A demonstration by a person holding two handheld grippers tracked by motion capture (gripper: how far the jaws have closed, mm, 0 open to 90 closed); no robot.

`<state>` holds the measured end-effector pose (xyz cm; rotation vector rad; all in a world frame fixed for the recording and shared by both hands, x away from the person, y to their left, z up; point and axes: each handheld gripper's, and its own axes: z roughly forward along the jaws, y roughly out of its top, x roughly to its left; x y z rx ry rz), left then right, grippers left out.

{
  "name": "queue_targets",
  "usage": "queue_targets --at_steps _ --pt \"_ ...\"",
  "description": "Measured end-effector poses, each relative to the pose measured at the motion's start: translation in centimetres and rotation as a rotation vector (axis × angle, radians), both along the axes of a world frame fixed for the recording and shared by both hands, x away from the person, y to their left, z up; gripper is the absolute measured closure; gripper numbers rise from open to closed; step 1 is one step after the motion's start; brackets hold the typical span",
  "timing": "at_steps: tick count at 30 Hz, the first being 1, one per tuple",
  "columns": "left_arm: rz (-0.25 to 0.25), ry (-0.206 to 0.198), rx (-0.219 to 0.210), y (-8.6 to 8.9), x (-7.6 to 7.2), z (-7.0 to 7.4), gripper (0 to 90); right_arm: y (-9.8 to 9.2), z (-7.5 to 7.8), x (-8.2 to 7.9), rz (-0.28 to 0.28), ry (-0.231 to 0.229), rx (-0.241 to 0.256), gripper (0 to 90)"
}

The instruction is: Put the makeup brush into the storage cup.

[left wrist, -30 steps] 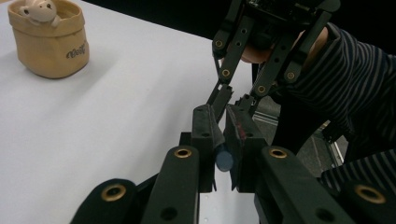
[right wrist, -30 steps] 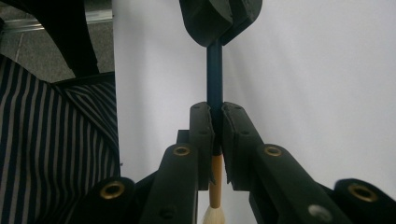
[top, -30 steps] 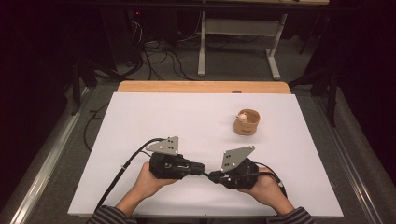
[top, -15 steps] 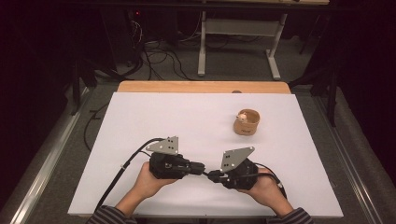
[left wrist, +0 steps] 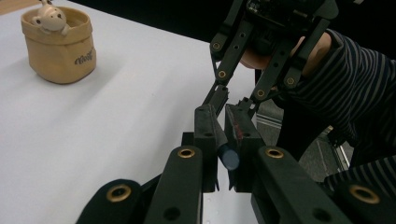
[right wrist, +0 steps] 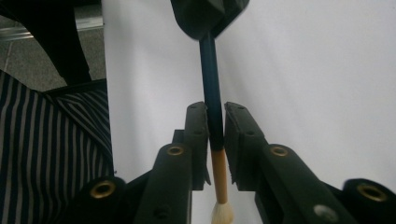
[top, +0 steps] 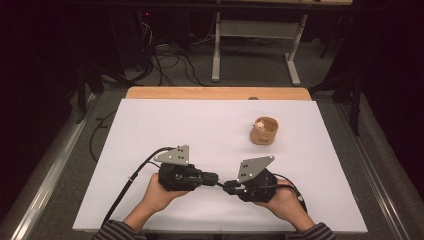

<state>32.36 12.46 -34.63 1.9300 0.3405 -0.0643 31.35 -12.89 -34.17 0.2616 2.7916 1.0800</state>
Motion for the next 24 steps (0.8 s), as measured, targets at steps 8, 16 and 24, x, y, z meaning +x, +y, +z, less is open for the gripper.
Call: queue_targets --at_steps 8,16,24 --pt "0.054 -0.029 -0.025 1.0 0.0 0.8 84.4 -1.1 0.9 -0.2 -0.078 -0.058 0.045 66.2" --pt "0.124 -0.077 -0.051 1.8 -0.3 1.3 84.3 -2.0 2.1 -1.1 -0.177 -0.136 0.148 56.8" --pt "0.188 -0.098 -0.079 2.8 -0.2 1.6 84.3 -1.4 1.0 -1.7 -0.192 -0.18 0.147 48.7"
